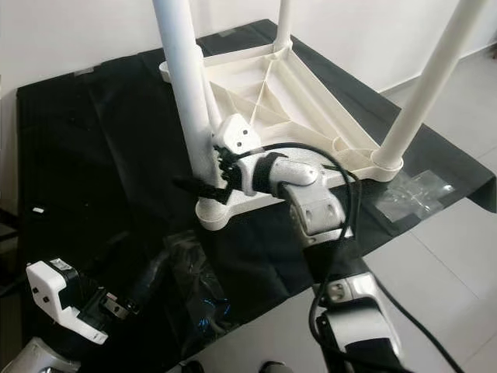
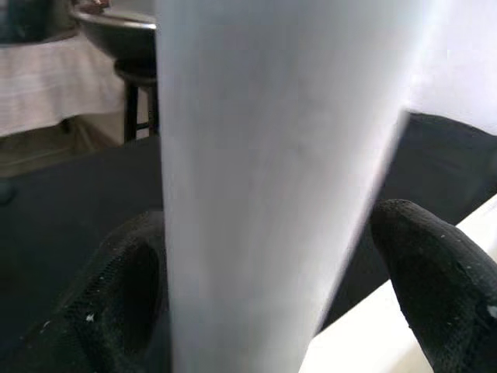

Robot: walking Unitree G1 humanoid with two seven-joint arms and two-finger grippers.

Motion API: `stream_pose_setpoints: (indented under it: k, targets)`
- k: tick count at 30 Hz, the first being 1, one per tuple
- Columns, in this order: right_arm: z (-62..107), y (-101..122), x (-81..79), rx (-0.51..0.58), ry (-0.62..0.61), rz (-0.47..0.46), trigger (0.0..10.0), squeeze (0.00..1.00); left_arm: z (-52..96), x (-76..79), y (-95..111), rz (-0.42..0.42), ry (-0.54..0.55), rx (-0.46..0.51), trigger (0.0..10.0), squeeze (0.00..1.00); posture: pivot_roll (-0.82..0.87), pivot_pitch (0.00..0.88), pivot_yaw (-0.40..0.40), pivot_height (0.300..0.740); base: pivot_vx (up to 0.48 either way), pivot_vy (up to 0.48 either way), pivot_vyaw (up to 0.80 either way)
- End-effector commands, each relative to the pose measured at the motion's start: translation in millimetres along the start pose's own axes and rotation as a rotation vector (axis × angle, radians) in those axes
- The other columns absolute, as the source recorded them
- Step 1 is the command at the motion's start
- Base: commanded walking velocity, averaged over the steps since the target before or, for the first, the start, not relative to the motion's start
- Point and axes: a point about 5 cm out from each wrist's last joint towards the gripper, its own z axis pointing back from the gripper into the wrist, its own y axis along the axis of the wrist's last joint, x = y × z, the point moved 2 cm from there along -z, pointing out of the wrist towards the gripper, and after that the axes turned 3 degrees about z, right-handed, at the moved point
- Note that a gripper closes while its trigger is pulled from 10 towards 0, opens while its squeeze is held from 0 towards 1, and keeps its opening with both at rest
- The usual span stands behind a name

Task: Building children table

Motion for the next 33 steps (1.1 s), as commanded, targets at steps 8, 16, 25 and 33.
stream_pose_setpoints:
  k: [8,16,25,33]
  targets:
    - [18.4,-16.6,-31.1,0.030,0.065,-0.092,10.0,0.00,0.0,-7.3,-4.0,-0.031,0.051,-0.013,10.0,0.00,0.02,0.169,0.037,0.740,0.000,0.000,0.00]
    - [21.9,-40.5,-57.0,-0.005,0.016,-0.183,10.0,0.00,-0.9,-29.0,-6.4,-0.052,0.211,-0.022,10.0,0.00,0.02,0.129,0.032,0.740,0.000,0.000,0.00]
    - [1.2,-78.8,-91.2,-0.118,-0.246,-0.289,10.0,0.00,6.5,-67.9,-15.2,-0.191,0.563,-0.137,10.0,0.00,0.01,0.086,0.007,0.740,0.000,0.000,0.00]
    - [4.0,-70.9,-99.5,-0.100,-0.304,-0.305,10.0,0.00,15.9,-60.5,-25.9,-0.147,0.638,-0.193,10.0,0.00,0.02,0.056,-0.005,0.740,0.000,0.000,0.00]
